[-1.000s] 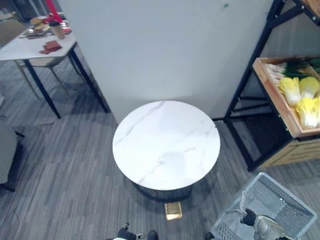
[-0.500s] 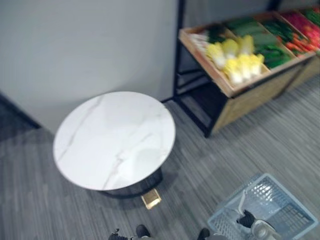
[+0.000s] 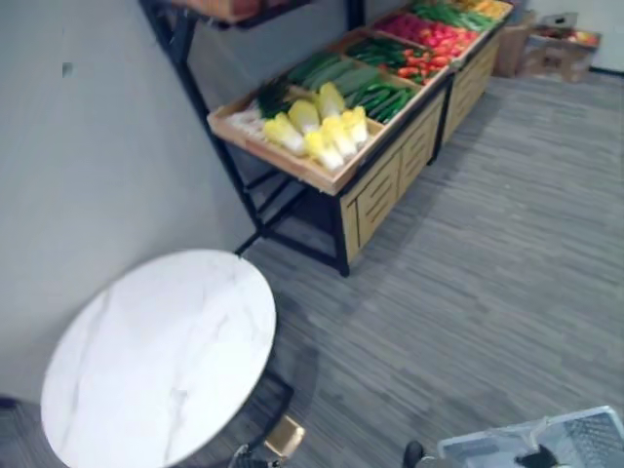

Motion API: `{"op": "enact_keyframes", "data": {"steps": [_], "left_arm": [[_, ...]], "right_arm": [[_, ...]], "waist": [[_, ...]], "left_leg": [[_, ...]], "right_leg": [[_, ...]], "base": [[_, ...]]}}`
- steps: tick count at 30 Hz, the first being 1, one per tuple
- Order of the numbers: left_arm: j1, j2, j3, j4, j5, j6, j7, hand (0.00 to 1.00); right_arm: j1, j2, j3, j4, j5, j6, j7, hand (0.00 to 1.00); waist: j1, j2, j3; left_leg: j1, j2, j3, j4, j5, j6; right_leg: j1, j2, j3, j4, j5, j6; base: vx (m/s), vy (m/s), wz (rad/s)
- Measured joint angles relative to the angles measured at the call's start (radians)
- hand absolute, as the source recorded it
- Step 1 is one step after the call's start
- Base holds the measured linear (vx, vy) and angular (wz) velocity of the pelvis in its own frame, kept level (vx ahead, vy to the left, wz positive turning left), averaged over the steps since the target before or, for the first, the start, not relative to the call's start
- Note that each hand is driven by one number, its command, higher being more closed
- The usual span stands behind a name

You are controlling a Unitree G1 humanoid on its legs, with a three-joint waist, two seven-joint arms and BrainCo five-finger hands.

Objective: Pick vegetable in the basket

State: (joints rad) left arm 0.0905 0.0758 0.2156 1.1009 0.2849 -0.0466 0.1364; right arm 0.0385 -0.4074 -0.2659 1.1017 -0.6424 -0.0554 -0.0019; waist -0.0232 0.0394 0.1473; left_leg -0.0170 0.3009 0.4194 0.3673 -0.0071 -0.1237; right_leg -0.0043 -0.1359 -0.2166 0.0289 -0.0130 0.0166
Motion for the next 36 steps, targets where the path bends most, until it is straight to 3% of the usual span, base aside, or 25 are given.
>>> {"op": "enact_keyframes", "data": {"steps": [1,5,6,7,8,11,12,15,18,20,21,23,24,26,28,29,30,31,32,34,35,36], "left_arm": [[0.017,0.001,-0.012,-0.007,-0.003,-0.002,0.006,0.0],[0.028,-0.005,-0.017,-0.007,-0.008,-0.021,0.008,0.0],[0.028,-0.013,-0.023,-0.007,-0.008,-0.021,0.008,0.0],[0.027,-0.018,-0.023,-0.008,-0.008,-0.02,0.007,0.0],[0.03,-0.019,-0.024,-0.013,-0.008,-0.021,0.008,0.0],[0.028,-0.026,-0.019,-0.028,-0.008,-0.032,0.008,0.0],[0.031,-0.034,-0.011,-0.028,-0.008,-0.033,0.008,0.0],[0.051,-0.036,0.002,-0.026,-0.008,-0.032,0.009,0.0],[0.05,-0.023,0.005,-0.025,-0.008,-0.032,0.012,0.0],[0.038,-0.015,-0.005,-0.022,-0.008,-0.032,0.012,0.0],[0.013,-0.008,-0.02,-0.004,-0.008,-0.031,0.013,0.0],[0.005,0.017,-0.052,-0.008,-0.009,-0.032,0.014,0.0],[-0.003,0.051,-0.071,-0.014,-0.011,-0.03,0.014,0.0],[-0.015,0.063,-0.075,-0.019,-0.031,-0.03,0.015,0.0],[-0.029,0.072,-0.093,-0.027,-0.047,-0.03,0.017,0.0],[-0.03,0.072,-0.093,-0.028,-0.047,-0.03,0.017,0.0],[-0.047,0.068,-0.094,-0.027,-0.047,-0.03,0.017,0.0],[-0.052,0.061,-0.095,-0.029,-0.048,-0.031,0.017,0.0],[-0.056,0.06,-0.095,-0.03,-0.048,-0.032,0.017,0.0],[-0.057,0.058,-0.094,-0.03,-0.048,-0.032,0.016,0.0],[-0.053,0.055,-0.091,-0.03,-0.048,-0.032,0.016,0.0],[-0.045,0.056,-0.083,-0.026,-0.048,-0.031,0.016,0.0]], "right_arm": [[-0.028,-0.009,0.001,0.009,0.016,-0.002,-0.003,1.0],[-0.059,-0.009,0.0,0.007,0.036,-0.025,-0.007,1.0],[-0.062,-0.018,-0.001,0.006,0.056,-0.028,-0.01,1.0],[-0.065,-0.021,-0.003,0.011,0.062,-0.031,-0.013,1.0],[-0.062,-0.018,-0.003,0.012,0.064,-0.034,-0.011,1.0],[-0.074,-0.017,-0.011,0.01,0.094,-0.034,-0.012,1.0],[-0.082,-0.008,-0.01,0.008,0.101,-0.029,-0.012,1.0],[-0.103,0.032,-0.001,-0.009,0.101,-0.019,-0.014,1.0],[-0.085,0.068,0.0,-0.035,0.11,-0.023,-0.015,1.0],[-0.073,0.072,-0.002,-0.036,0.132,-0.029,-0.024,1.0],[-0.074,0.077,-0.003,-0.038,0.141,-0.037,-0.038,1.0],[-0.073,0.103,-0.002,-0.062,0.142,-0.038,-0.039,1.0],[-0.059,0.137,-0.003,-0.07,0.142,-0.04,-0.038,1.0],[-0.039,0.153,-0.002,-0.071,0.143,-0.039,-0.041,1.0],[-0.05,0.15,0.0,-0.071,0.143,-0.038,-0.04,1.0],[-0.059,0.148,0.0,-0.071,0.143,-0.037,-0.04,1.0],[-0.073,0.139,-0.001,-0.071,0.143,-0.037,-0.039,1.0],[-0.075,0.129,-0.003,-0.071,0.143,-0.035,-0.039,1.0],[-0.074,0.126,-0.007,-0.071,0.143,-0.033,-0.04,1.0],[-0.072,0.122,-0.024,-0.071,0.143,-0.023,-0.04,1.0],[-0.069,0.122,-0.043,-0.071,0.143,-0.015,-0.041,1.0],[-0.068,0.12,-0.062,-0.071,0.146,-0.011,-0.041,1.0]], "waist": [[0.002,0.002,0.0],[0.011,0.016,0.003],[0.016,0.037,0.005],[0.032,0.058,0.004],[0.035,0.067,0.0],[0.033,0.057,0.027],[0.052,0.055,0.029],[0.062,0.052,0.028],[0.062,0.013,0.006],[0.056,0.004,0.002],[0.053,0.002,0.004],[0.035,-0.023,0.01],[0.025,-0.064,0.026],[0.018,-0.078,0.029],[0.01,-0.075,0.033],[0.002,-0.069,0.036],[-0.007,-0.045,0.05],[-0.007,-0.03,0.059],[-0.007,-0.031,0.059],[-0.011,-0.036,0.058],[-0.017,-0.046,0.06],[-0.017,-0.048,0.066]], "left_leg": [[-0.005,-0.048,-0.056,-0.035,-0.019,-0.009],[-0.038,-0.129,-0.2,-0.193,-0.029,-0.007],[-0.039,-0.152,-0.256,-0.265,-0.041,-0.02],[-0.042,-0.166,-0.289,-0.288,-0.047,0.006],[-0.046,-0.177,-0.293,-0.292,-0.066,-0.002],[-0.053,-0.228,-0.305,-0.259,-0.107,0.013],[-0.054,-0.241,-0.316,-0.236,-0.134,0.029],[-0.03,-0.239,-0.27,-0.167,-0.18,0.069],[-0.001,-0.257,-0.266,-0.153,-0.194,0.085],[0.031,-0.261,-0.264,-0.173,-0.221,0.093],[0.075,-0.258,-0.26,-0.22,-0.235,0.103],[0.115,-0.268,-0.259,-0.235,-0.24,0.111],[0.176,-0.292,-0.262,-0.247,-0.249,0.126],[0.217,-0.298,-0.268,-0.268,-0.255,0.136],[0.235,-0.284,-0.271,-0.28,-0.257,0.14],[0.236,-0.275,-0.273,-0.282,-0.257,0.14],[0.247,-0.252,-0.28,-0.296,-0.257,0.14],[0.248,-0.238,-0.283,-0.298,-0.257,0.139],[0.248,-0.237,-0.286,-0.297,-0.256,0.139],[0.254,-0.24,-0.295,-0.296,-0.265,0.116],[0.275,-0.244,-0.299,-0.296,-0.285,0.081],[0.302,-0.24,-0.304,-0.297,-0.307,0.048]], "right_leg": [[-0.005,0.001,0.038,-0.001,0.0,0.0],[-0.013,0.047,0.105,-0.004,0.002,0.004],[-0.02,0.064,0.118,-0.002,0.005,0.008],[-0.031,0.081,0.146,-0.001,0.013,0.021],[-0.026,0.079,0.154,-0.007,0.016,0.023],[-0.073,0.041,0.19,0.045,-0.006,0.036],[-0.077,0.044,0.227,0.043,-0.01,0.042],[-0.058,0.063,0.32,0.027,-0.009,0.056],[-0.066,0.055,0.381,0.047,-0.035,0.07],[-0.089,0.06,0.389,0.128,-0.073,0.085],[-0.179,0.085,0.379,0.326,-0.106,0.118],[-0.261,0.077,0.353,0.543,-0.11,0.126],[-0.293,0.044,0.325,0.692,-0.099,0.144],[-0.325,-0.002,0.262,0.79,-0.1,0.158],[-0.367,-0.034,0.123,0.791,-0.16,0.068],[-0.378,-0.034,0.088,0.764,-0.167,0.055],[-0.382,-0.019,0.032,0.666,-0.171,0.046],[-0.383,-0.004,0.01,0.52,-0.157,0.052],[-0.382,-0.003,0.004,0.431,-0.134,0.056],[-0.371,-0.011,0.011,0.181,-0.015,0.06],[-0.352,-0.021,0.014,0.049,0.056,0.065],[-0.339,-0.028,0.008,0.036,0.176,0.049]], "base": [[0.01,0.074,-0.88],[0.03,0.113,-0.67],[0.04,0.223,-0.72],[0.06,0.219,-0.59],[0.11,0.178,-0.36],[0.13,0.161,-0.22],[0.14,0.165,-0.67],[0.24,0.16,-0.89],[0.24,0.068,-0.75],[0.2,0.055,-0.48],[0.17,0.072,-0.35],[0.12,0.038,-0.03],[0.15,0.041,0.18],[0.19,0.051,0.16],[0.18,0.045,0.06],[0.17,0.004,0.06],[0.21,-0.033,0.07],[0.23,-0.054,0.09],[0.26,-0.094,0.14],[0.28,-0.135,0.21],[0.37,-0.198,0.25],[0.48,-0.268,0.21]]}}
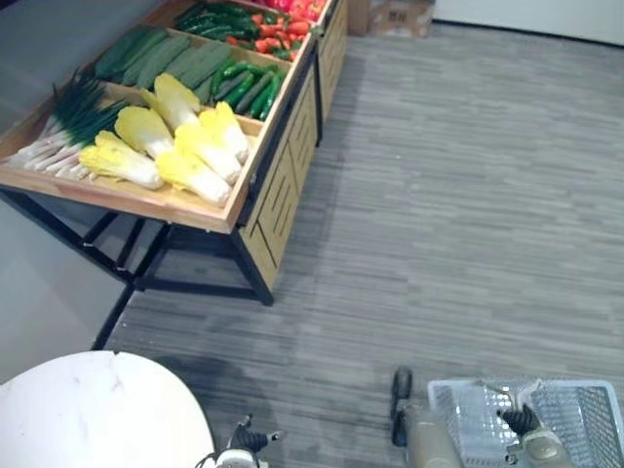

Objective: Pick vegetable in the basket

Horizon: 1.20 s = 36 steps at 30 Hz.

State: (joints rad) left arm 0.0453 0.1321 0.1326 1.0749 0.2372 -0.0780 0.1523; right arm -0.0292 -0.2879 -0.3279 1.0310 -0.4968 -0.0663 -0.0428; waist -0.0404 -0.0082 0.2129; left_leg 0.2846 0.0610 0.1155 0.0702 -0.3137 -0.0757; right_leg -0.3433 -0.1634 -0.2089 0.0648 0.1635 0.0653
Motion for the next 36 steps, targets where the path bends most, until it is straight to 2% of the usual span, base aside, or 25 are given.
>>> {"op": "enact_keyframes", "data": {"steps": [1,3,6,8,9,11,12,13,14,16,19,22,24,25,28,29,31,32,34,35,36], "left_arm": [[0.003,-0.006,0.007,0.002,0.0,0.001,-0.001,0.0],[0.006,-0.03,0.017,0.002,0.0,-0.001,-0.002,0.0],[0.007,-0.053,0.057,0.009,0.0,-0.002,-0.001,0.0],[0.01,-0.052,0.063,0.011,-0.001,-0.001,-0.002,0.0],[0.017,-0.052,0.062,0.006,-0.003,-0.001,-0.001,0.0],[0.027,-0.053,0.062,-0.002,-0.026,-0.002,-0.001,0.0],[0.033,-0.055,0.064,-0.004,-0.037,-0.002,0.0,0.0],[0.04,-0.06,0.064,-0.011,-0.039,-0.002,0.001,0.0],[0.041,-0.063,0.065,-0.015,-0.04,-0.002,0.002,0.0],[0.047,-0.066,0.068,-0.039,-0.051,-0.004,0.002,0.0],[0.071,-0.07,0.071,-0.08,-0.069,-0.008,0.002,0.0],[0.075,-0.072,0.071,-0.08,-0.069,-0.008,0.006,0.0],[0.085,-0.077,0.073,-0.077,-0.069,-0.007,0.019,0.0],[0.09,-0.08,0.073,-0.076,-0.068,-0.007,0.021,0.0],[0.113,-0.101,0.084,-0.034,-0.067,-0.007,0.027,0.0],[0.13,-0.11,0.1,-0.015,-0.065,-0.006,0.033,0.0],[0.15,-0.112,0.108,0.0,-0.059,-0.004,0.037,0.0],[0.157,-0.108,0.112,0.002,-0.054,0.001,0.037,0.0],[0.16,-0.105,0.135,0.029,-0.021,0.014,0.037,0.0],[0.162,-0.101,0.138,0.041,-0.016,0.022,0.037,0.0],[0.162,-0.095,0.137,0.043,-0.009,0.024,0.038,0.0]], "right_arm": [[0.0,-0.001,-0.018,0.0,0.007,0.004,-0.001,1.0],[-0.014,-0.007,-0.07,-0.009,0.047,0.01,-0.009,1.0],[-0.006,-0.022,-0.109,-0.083,0.127,0.008,-0.018,1.0],[-0.006,-0.03,-0.12,-0.091,0.154,0.007,-0.023,1.0],[-0.005,-0.034,-0.125,-0.117,0.154,0.006,-0.029,1.0],[-0.008,-0.034,-0.125,-0.145,0.154,0.0,-0.03,1.0],[-0.007,-0.036,-0.125,-0.168,0.154,-0.001,-0.03,1.0],[-0.006,-0.047,-0.124,-0.192,0.153,-0.001,-0.03,1.0],[-0.006,-0.055,-0.125,-0.201,0.154,-0.001,-0.03,1.0],[-0.007,-0.088,-0.124,-0.219,0.156,-0.001,-0.03,1.0],[-0.021,-0.123,-0.12,-0.266,0.19,-0.004,-0.03,1.0],[-0.045,-0.134,-0.116,-0.272,0.198,-0.005,-0.035,1.0],[-0.063,-0.133,-0.084,-0.27,0.227,-0.005,-0.04,1.0],[-0.066,-0.133,-0.074,-0.269,0.232,-0.005,-0.042,1.0],[-0.067,-0.132,-0.039,-0.269,0.24,-0.005,-0.062,1.0],[-0.065,-0.123,-0.02,-0.268,0.24,-0.005,-0.072,1.0],[-0.079,-0.106,0.007,-0.269,0.24,-0.006,-0.077,1.0],[-0.095,-0.106,0.016,-0.269,0.24,-0.006,-0.078,1.0],[-0.106,-0.105,0.017,-0.271,0.24,-0.006,-0.078,1.0],[-0.103,-0.105,0.017,-0.271,0.24,-0.006,-0.078,1.0],[-0.097,-0.103,0.016,-0.271,0.241,-0.006,-0.078,1.0]], "waist": [[0.0,0.007,0.001],[0.002,0.046,-0.006],[-0.011,0.051,-0.01],[-0.011,0.046,-0.013],[-0.01,0.046,-0.016],[-0.008,0.047,-0.018],[-0.006,0.047,-0.018],[0.0,0.047,-0.018],[0.005,0.051,-0.02],[0.017,0.052,-0.021],[0.02,0.051,-0.021],[0.021,0.051,-0.021],[0.023,0.061,-0.027],[0.027,0.065,-0.029],[0.048,0.103,-0.052],[0.067,0.108,-0.059],[0.075,0.097,-0.072],[0.082,0.086,-0.072],[0.082,0.064,-0.084],[0.081,0.057,-0.093],[0.078,0.047,-0.09]], "left_leg": [[0.002,0.01,-0.007,0.002,-0.002,-0.005],[-0.002,0.057,-0.016,0.025,0.038,-0.046],[-0.059,0.099,-0.057,0.166,0.11,-0.074],[-0.088,0.104,-0.084,0.238,0.163,-0.09],[-0.123,0.102,-0.108,0.317,0.247,-0.113],[-0.148,0.097,-0.119,0.376,0.35,-0.13],[-0.173,0.095,-0.133,0.43,0.443,-0.155],[-0.21,0.107,-0.128,0.521,0.479,-0.156],[-0.23,0.11,-0.121,0.57,0.454,-0.161],[-0.287,0.128,-0.053,0.644,0.33,-0.127],[-0.369,0.142,0.029,0.531,0.261,-0.072],[-0.42,0.125,0.059,0.34,0.258,-0.067],[-0.439,0.091,0.005,0.108,0.265,-0.07],[-0.444,0.086,-0.007,0.064,0.269,-0.068],[-0.493,0.084,-0.038,-0.009,0.267,-0.062],[-0.486,0.089,-0.005,0.019,0.313,-0.042],[-0.491,0.072,0.057,0.076,0.302,-0.022],[-0.497,0.047,0.07,0.116,0.276,0.018],[-0.507,0.001,0.088,0.157,0.228,0.048],[-0.499,-0.026,0.094,0.163,0.202,0.063],[-0.476,-0.043,0.095,0.154,0.19,0.069]], "right_leg": [[-0.004,0.005,-0.006,0.021,0.032,-0.002],[-0.019,0.041,-0.022,0.096,-0.014,-0.046],[0.008,0.055,-0.068,0.148,-0.093,-0.08],[0.027,0.053,-0.081,0.165,-0.116,-0.093],[0.053,0.05,-0.086,0.169,-0.136,-0.103],[0.084,0.047,-0.087,0.164,-0.159,-0.111],[0.114,0.049,-0.087,0.149,-0.177,-0.117],[0.147,0.052,-0.088,0.126,-0.196,-0.125],[0.162,0.053,-0.091,0.12,-0.2,-0.131],[0.245,0.053,-0.107,0.087,-0.205,-0.138],[0.289,0.04,-0.122,0.06,-0.215,-0.131],[0.299,0.022,-0.129,0.058,-0.225,-0.111],[0.312,0.019,-0.137,0.051,-0.235,-0.083],[0.315,0.02,-0.137,0.049,-0.241,-0.076],[0.34,0.03,-0.129,0.054,-0.279,-0.033],[0.358,0.025,-0.107,0.06,-0.293,-0.006],[0.384,-0.005,-0.072,0.031,-0.286,0.01],[0.388,-0.03,-0.052,0.018,-0.286,0.03],[0.388,-0.075,-0.025,0.022,-0.286,0.063],[0.38,-0.105,0.0,0.057,-0.274,0.088],[0.367,-0.123,0.025,0.119,-0.272,0.09]], "base": [[0.49,-0.302,0.15],[0.4,-0.271,0.01],[0.39,-0.273,0.21],[0.32,-0.207,0.27],[0.3,-0.197,0.14],[0.32,-0.178,0.09],[0.39,-0.183,0.09],[0.32,-0.132,0.07],[0.3,-0.113,0.0],[0.28,-0.096,0.09],[0.18,-0.022,0.13],[0.12,0.082,0.12],[0.1,0.171,0.12],[0.1,0.232,0.06],[0.17,0.277,-0.05],[0.27,0.309,-0.29],[0.31,0.323,-0.25],[0.28,0.269,-0.11],[0.28,0.253,-0.05],[0.3,0.237,0.07],[0.38,0.276,0.07]]}}
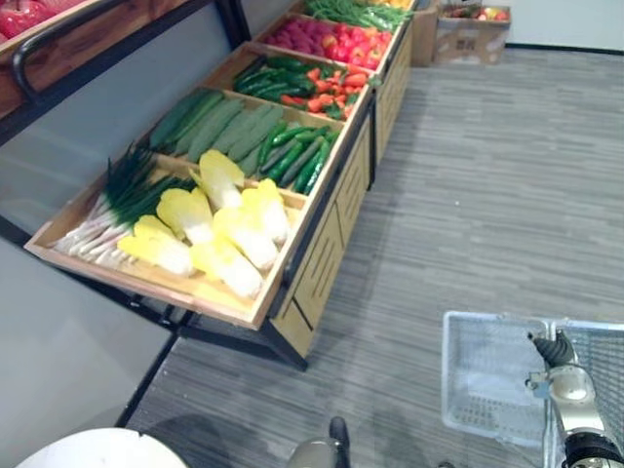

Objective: Pick vegetable in the basket

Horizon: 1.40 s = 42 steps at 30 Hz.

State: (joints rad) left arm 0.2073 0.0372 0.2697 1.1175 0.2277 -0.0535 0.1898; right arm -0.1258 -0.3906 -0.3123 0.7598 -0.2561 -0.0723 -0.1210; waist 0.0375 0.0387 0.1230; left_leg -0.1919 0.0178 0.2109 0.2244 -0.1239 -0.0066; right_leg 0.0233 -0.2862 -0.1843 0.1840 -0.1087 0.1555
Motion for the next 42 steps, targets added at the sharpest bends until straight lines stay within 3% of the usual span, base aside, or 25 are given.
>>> {"op": "enact_keyframes", "data": {"steps": [2,3,4,5,6,7,8,10,13,14,15,16,17,19,22,27,30,33,37,38,39,42], "left_arm": [[0.008,0.01,-0.02,-0.003,0.024,0.0,-0.001,0.0],[0.013,0.02,-0.041,-0.006,0.027,-0.001,0.0,0.0],[0.012,0.038,-0.087,-0.016,0.028,0.0,0.0,0.0],[0.008,0.044,-0.103,-0.027,0.026,0.0,0.001,0.0],[-0.014,0.049,-0.127,-0.046,0.017,-0.001,0.004,0.0],[-0.032,0.051,-0.132,-0.053,0.01,-0.002,0.006,0.0],[-0.043,0.051,-0.136,-0.063,0.01,-0.002,0.009,0.0],[-0.063,0.044,-0.136,-0.098,0.009,-0.005,0.012,0.0],[-0.07,0.031,-0.125,-0.124,0.008,-0.024,0.023,0.0],[-0.071,0.032,-0.116,-0.124,0.006,-0.024,0.024,0.0],[-0.072,0.042,-0.099,-0.123,-0.012,-0.024,0.025,0.0],[-0.072,0.055,-0.086,-0.121,-0.018,-0.024,0.025,0.0],[-0.085,0.035,-0.055,-0.097,-0.028,-0.016,0.03,0.0],[-0.084,0.0,-0.019,-0.09,-0.029,-0.012,0.032,0.0],[-0.09,-0.008,0.031,-0.09,-0.029,-0.012,0.038,0.0],[-0.078,-0.041,0.158,-0.084,-0.103,-0.01,0.063,0.0],[-0.054,-0.038,0.186,-0.097,-0.148,-0.011,0.084,0.0],[-0.045,-0.035,0.16,-0.103,-0.145,-0.012,0.106,0.0],[-0.047,-0.036,0.118,-0.103,-0.143,-0.011,0.118,0.0],[-0.048,-0.036,0.115,-0.103,-0.142,-0.011,0.119,0.0],[-0.047,-0.036,0.115,-0.103,-0.137,-0.011,0.12,0.0],[-0.047,-0.039,0.104,-0.103,-0.132,-0.01,0.121,0.0]], "right_arm": [[0.012,0.032,-0.008,0.0,0.001,0.0,0.0,1.0],[0.016,0.055,-0.008,0.0,0.001,0.0,0.0,1.0],[0.026,0.079,-0.003,0.001,0.002,0.0,0.0,1.0],[0.028,0.087,-0.004,0.001,0.007,-0.003,-0.002,1.0],[0.024,0.087,-0.032,-0.001,0.032,-0.018,-0.007,1.0],[0.024,0.084,-0.05,0.0,0.041,-0.021,-0.011,1.0],[0.023,0.084,-0.063,0.001,0.042,-0.021,-0.016,1.0],[0.022,0.084,-0.091,0.003,0.067,-0.024,-0.03,1.0],[0.012,0.082,-0.121,0.006,0.101,-0.024,-0.039,1.0],[0.013,0.082,-0.141,0.017,0.108,-0.024,-0.043,1.0],[0.014,0.084,-0.157,0.045,0.11,-0.022,-0.043,1.0],[0.018,0.091,-0.164,0.054,0.112,-0.019,-0.043,1.0],[0.01,0.096,-0.194,0.081,0.119,-0.01,-0.044,1.0],[0.013,0.113,-0.202,0.08,0.123,0.001,-0.043,1.0],[0.063,0.129,-0.25,0.06,0.149,0.0,-0.045,1.0],[0.103,0.157,-0.269,0.069,0.159,-0.002,-0.044,1.0],[0.125,0.18,-0.269,0.081,0.159,-0.004,-0.045,1.0],[0.126,0.178,-0.272,0.082,0.182,-0.017,-0.047,1.0],[0.141,0.178,-0.308,0.108,0.197,-0.033,-0.048,1.0],[0.148,0.178,-0.317,0.117,0.22,-0.036,-0.049,1.0],[0.15,0.179,-0.317,0.12,0.228,-0.037,-0.049,1.0],[0.17,0.18,-0.347,0.119,0.238,-0.044,-0.048,1.0]], "waist": [[-0.006,-0.008,0.003],[-0.01,-0.016,-0.001],[-0.015,-0.019,-0.003],[-0.019,-0.017,-0.005],[-0.029,-0.024,-0.006],[-0.037,-0.022,-0.002],[-0.039,-0.019,0.003],[-0.046,-0.009,0.012],[-0.066,-0.013,0.012],[-0.066,-0.026,0.007],[-0.064,-0.058,0.01],[-0.064,-0.08,0.016],[-0.055,-0.047,0.019],[-0.049,-0.011,0.02],[-0.049,-0.021,0.016],[-0.059,-0.003,-0.006],[-0.061,-0.028,-0.015],[-0.059,-0.027,-0.023],[-0.061,-0.01,-0.022],[-0.061,-0.003,-0.02],[-0.06,-0.001,-0.02],[-0.063,0.006,-0.023]], "left_leg": [[0.079,-0.022,0.005,-0.04,-0.007,0.01],[0.117,-0.031,0.006,-0.056,-0.014,0.024],[0.177,-0.035,-0.009,-0.072,-0.029,0.05],[0.199,-0.035,-0.016,-0.078,-0.033,0.058],[0.236,-0.037,-0.052,-0.087,-0.043,0.071],[0.261,-0.03,-0.074,-0.1,-0.042,0.071],[0.283,-0.022,-0.089,-0.11,-0.042,0.071],[0.322,0.002,-0.125,-0.118,-0.042,0.071],[0.352,0.019,-0.169,-0.116,-0.049,0.051],[0.359,0.025,-0.178,-0.108,-0.074,0.009],[0.368,0.025,-0.198,-0.098,-0.114,-0.047],[0.375,0.025,-0.204,-0.096,-0.138,-0.07],[0.365,0.085,-0.211,-0.075,-0.173,-0.096],[0.371,0.157,-0.193,-0.086,-0.155,-0.127],[0.37,0.172,-0.211,-0.113,-0.097,-0.156],[0.291,0.215,-0.265,-0.14,-0.037,-0.189],[0.229,0.209,-0.248,-0.115,0.052,-0.173],[0.192,0.212,0.004,-0.131,0.132,-0.111],[0.179,0.216,0.21,-0.157,0.138,-0.087],[0.182,0.209,0.214,-0.165,0.118,-0.072],[0.178,0.2,0.212,-0.182,0.111,-0.08],[0.18,0.159,0.202,-0.238,0.122,-0.063]], "right_leg": [[-0.062,-0.032,0.05,0.218,0.008,0.004],[-0.113,-0.047,0.079,0.359,0.041,0.008],[-0.198,-0.049,0.134,0.554,0.162,0.02],[-0.224,-0.045,0.153,0.62,0.196,0.027],[-0.276,-0.025,0.159,0.741,0.097,-0.003],[-0.291,-0.005,0.129,0.76,0.029,-0.028],[-0.299,0.01,0.102,0.755,-0.003,-0.047],[-0.32,0.044,0.022,0.657,-0.049,-0.088],[-0.327,0.083,0.057,0.309,-0.029,-0.075],[-0.316,0.082,0.095,0.143,0.055,-0.076],[-0.296,0.07,0.151,0.007,0.214,-0.091],[-0.287,0.059,0.179,-0.014,0.276,-0.074],[-0.272,0.109,0.163,0.005,0.219,-0.031],[-0.265,0.157,0.125,0.045,0.166,-0.062],[-0.264,0.141,0.062,0.127,0.088,-0.069],[-0.238,0.159,-0.038,0.031,0.082,-0.068],[-0.166,0.144,-0.108,-0.062,0.098,-0.07],[-0.132,0.133,-0.166,-0.111,0.101,-0.075],[-0.105,0.118,-0.264,-0.114,0.104,-0.08],[-0.09,0.114,-0.28,-0.119,0.106,-0.076],[-0.083,0.114,-0.284,-0.131,0.112,-0.067],[-0.055,0.108,-0.285,-0.205,0.148,-0.048]], "base": [[0.29,0.18,0.04],[0.33,0.139,0.05],[0.41,0.134,0.1],[0.44,0.075,0.39],[0.45,0.021,0.64],[0.37,-0.022,0.74],[0.36,-0.063,0.69],[0.31,-0.097,0.61],[0.31,-0.184,0.75],[0.43,-0.348,0.86],[0.37,-0.346,0.82],[0.36,-0.429,0.79],[0.33,-0.443,0.62],[0.29,-0.399,0.42],[0.13,-0.231,0.63],[0.01,-0.144,0.68],[-0.03,-0.115,0.99],[-0.07,-0.056,1.0],[-0.12,0.028,0.85],[-0.09,0.083,0.58],[-0.05,0.058,0.32],[-0.01,0.083,0.2]]}}
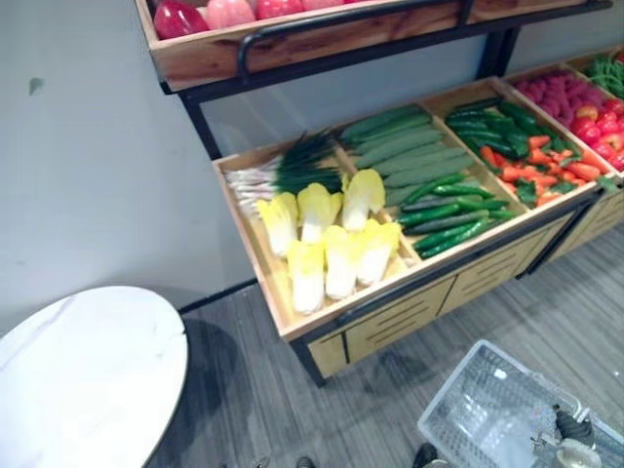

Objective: Pick vegetable in the basket

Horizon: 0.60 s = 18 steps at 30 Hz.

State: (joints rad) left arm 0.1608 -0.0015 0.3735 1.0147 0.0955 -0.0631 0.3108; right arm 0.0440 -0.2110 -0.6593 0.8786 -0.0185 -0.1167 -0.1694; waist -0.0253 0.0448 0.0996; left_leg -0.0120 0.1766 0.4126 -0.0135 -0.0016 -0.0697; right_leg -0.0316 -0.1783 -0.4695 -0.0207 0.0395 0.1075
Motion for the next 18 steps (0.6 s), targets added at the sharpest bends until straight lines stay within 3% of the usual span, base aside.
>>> {"op": "enact_keyframes", "data": {"steps": [3,7,10,12,13,16,18], "left_arm": [[-0.003,0.003,-0.015,0.0,0.008,0.0,0.0,0.0],[-0.012,0.011,-0.038,0.002,0.044,0.0,-0.003,0.0],[-0.017,0.048,-0.082,0.011,0.044,0.001,-0.012,0.0],[-0.022,0.079,-0.112,0.006,0.044,0.0,-0.013,0.0],[-0.034,0.102,-0.115,-0.013,0.044,0.0,-0.013,0.0],[-0.065,0.141,-0.114,-0.114,0.042,-0.003,-0.005,0.0],[-0.081,0.137,-0.124,-0.196,0.04,-0.004,0.002,0.0]], "right_arm": [[0.009,0.001,-0.008,0.0,-0.001,0.0,-0.001,1.0],[0.015,0.011,-0.006,0.0,-0.002,0.0,-0.002,1.0],[-0.012,0.033,-0.001,0.001,-0.003,0.001,-0.021,1.0],[-0.027,0.044,0.003,0.002,-0.003,0.001,-0.022,1.0],[-0.024,0.054,0.003,0.003,-0.003,0.001,-0.022,1.0],[-0.034,0.059,0.009,0.035,-0.002,-0.001,-0.022,1.0],[-0.038,0.061,0.011,0.044,-0.002,0.0,-0.023,1.0]], "waist": [[-0.001,0.002,0.0],[0.0,-0.004,0.002],[0.0,-0.035,0.025],[-0.001,-0.048,0.037],[0.0,-0.061,0.039],[0.002,-0.101,0.043],[0.001,-0.103,0.043]], "left_leg": [[0.023,-0.037,-0.012,-0.039,0.012,0.0],[0.06,-0.058,-0.017,-0.056,0.008,-0.003],[0.103,-0.054,-0.008,-0.053,-0.004,-0.012],[0.128,-0.045,0.0,-0.053,-0.012,-0.023],[0.141,-0.043,-0.001,-0.055,-0.015,-0.028],[0.129,-0.054,-0.013,-0.081,-0.004,-0.019],[0.114,-0.066,-0.016,-0.081,-0.001,-0.015]], "right_leg": [[0.021,-0.021,0.011,-0.032,0.031,0.007],[0.032,-0.049,0.016,0.022,0.02,0.005],[-0.027,-0.085,0.064,0.219,-0.035,0.005],[-0.054,-0.08,0.138,0.309,-0.034,0.004],[-0.048,-0.071,0.18,0.312,-0.034,0.004],[-0.029,-0.077,0.176,0.224,-0.028,-0.001],[-0.03,-0.079,0.18,0.2,-0.019,0.005]], "base": [[0.06,0.092,0.15],[0.12,0.07,0.13],[0.14,0.027,-0.14],[0.12,0.028,-0.1],[0.1,0.035,-0.01],[0.11,0.002,0.08],[0.07,0.026,0.1]]}}
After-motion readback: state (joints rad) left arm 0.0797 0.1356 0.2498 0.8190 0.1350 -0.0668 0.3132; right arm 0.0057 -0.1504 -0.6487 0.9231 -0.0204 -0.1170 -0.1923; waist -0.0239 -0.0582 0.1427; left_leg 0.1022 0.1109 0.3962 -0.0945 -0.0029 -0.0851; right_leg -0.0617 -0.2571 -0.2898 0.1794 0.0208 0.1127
